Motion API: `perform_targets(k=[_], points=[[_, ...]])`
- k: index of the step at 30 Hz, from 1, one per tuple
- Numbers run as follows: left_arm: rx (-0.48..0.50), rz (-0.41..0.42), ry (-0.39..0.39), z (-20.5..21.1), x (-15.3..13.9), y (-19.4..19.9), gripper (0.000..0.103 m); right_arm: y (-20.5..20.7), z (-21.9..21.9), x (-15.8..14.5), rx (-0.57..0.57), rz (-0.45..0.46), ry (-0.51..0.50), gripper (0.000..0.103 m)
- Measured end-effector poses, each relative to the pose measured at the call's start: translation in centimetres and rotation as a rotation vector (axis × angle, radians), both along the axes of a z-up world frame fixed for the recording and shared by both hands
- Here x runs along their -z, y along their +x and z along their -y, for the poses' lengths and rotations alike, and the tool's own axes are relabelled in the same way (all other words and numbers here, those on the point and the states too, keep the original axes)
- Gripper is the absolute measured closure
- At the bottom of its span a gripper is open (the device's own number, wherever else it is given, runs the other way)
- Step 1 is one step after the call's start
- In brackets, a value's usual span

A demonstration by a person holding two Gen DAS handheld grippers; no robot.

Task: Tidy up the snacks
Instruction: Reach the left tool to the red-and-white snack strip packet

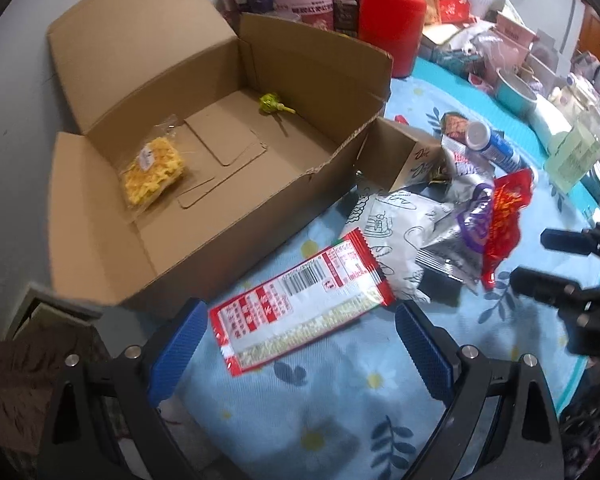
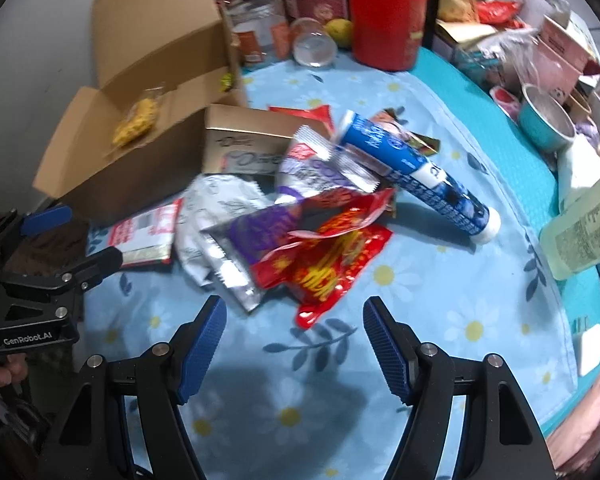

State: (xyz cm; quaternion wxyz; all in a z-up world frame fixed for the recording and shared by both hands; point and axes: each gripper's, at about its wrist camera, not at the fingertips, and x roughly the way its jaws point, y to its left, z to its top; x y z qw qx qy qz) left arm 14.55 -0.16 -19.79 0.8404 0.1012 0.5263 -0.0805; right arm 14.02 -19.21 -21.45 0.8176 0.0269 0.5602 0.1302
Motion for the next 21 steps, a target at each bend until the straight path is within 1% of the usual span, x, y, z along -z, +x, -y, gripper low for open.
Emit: perform_targets(k=[1,3,5,9,11,12,16,19,21], points=[[0.024,-0.008,0.005,0.2,0.5,0.3,0.006,0.3,0.2,0.2,0.007,-0.005,-0.003,0.031],[0.097,-0.038,0.041,0.8,1.7,1.0,0.006,0.7,0.4,0.3,0.007,-0.011,-0.009,0.031],[0.143,-0.048,0.058,1.1,2.1,1.5,0.006,1.0,0.4,0.3,0.002,-0.015,-0.013,0.031],[0.176,-0.073,0.048,0.9,2.8,2.7,0.006,1.5,0.3,0.8,0.002,-0.033,0.001,0.031],[0.203,-0.101,0.022,0.8,3.2,3.2,0.006,1.7,0.1,1.1,0.001,-0.044,0.007,0.031],[0.212,-0.105,0.022,0.9,3.3,3.4,0.006,1.7,0.0,1.1,-0.003,-0.046,0.008,0.031],[0.279,-0.070,0.092,1.8,3.9,3.0,0.006,1.9,-0.3,1.2,-0.016,-0.042,-0.009,0.031],[0.294,-0.054,0.140,2.2,4.5,3.0,0.006,2.1,-0.3,1.4,-0.014,-0.038,-0.024,0.031],[0.307,-0.063,0.154,2.5,5.0,2.7,0.006,2.2,-0.3,1.6,-0.014,-0.040,-0.032,0.031]])
